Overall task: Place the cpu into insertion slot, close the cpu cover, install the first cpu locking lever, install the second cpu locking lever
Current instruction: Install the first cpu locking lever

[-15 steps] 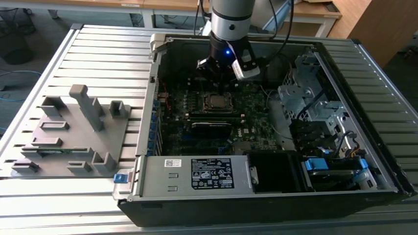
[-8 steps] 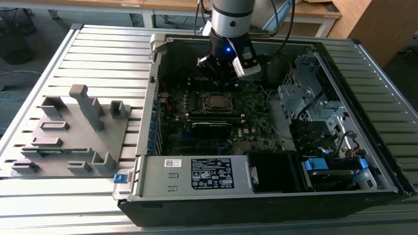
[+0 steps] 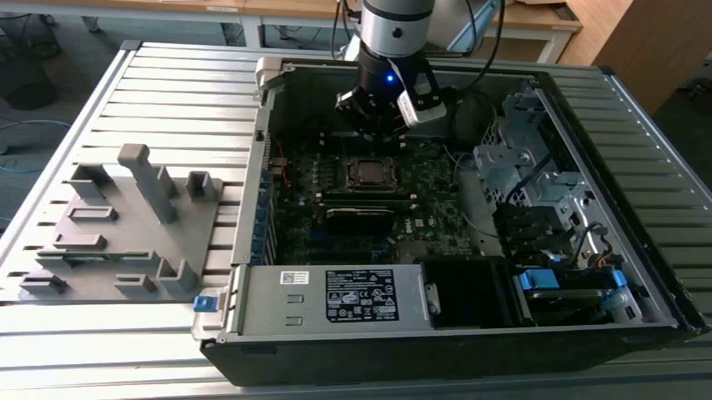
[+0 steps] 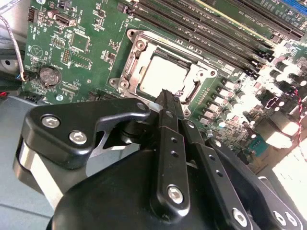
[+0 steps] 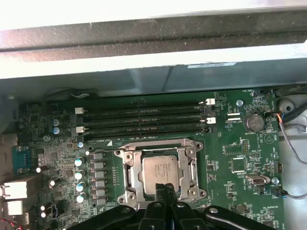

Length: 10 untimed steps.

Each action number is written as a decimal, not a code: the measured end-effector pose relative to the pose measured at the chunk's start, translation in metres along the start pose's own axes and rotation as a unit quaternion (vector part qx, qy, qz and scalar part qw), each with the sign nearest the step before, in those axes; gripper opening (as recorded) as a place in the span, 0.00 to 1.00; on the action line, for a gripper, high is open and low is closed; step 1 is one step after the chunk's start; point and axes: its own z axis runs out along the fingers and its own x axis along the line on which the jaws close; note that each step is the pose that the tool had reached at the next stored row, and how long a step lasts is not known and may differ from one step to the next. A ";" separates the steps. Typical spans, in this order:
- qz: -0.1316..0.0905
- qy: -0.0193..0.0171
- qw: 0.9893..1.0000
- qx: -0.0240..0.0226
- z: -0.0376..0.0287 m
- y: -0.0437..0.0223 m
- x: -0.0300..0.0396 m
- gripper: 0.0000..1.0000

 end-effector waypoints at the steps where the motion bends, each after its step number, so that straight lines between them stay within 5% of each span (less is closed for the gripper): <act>1: 0.000 0.000 1.000 0.000 -0.0011 0.0000 0.0000 0.10; 10: 0.000 0.000 1.000 0.000 -0.0104 0.0003 -0.0002 0.10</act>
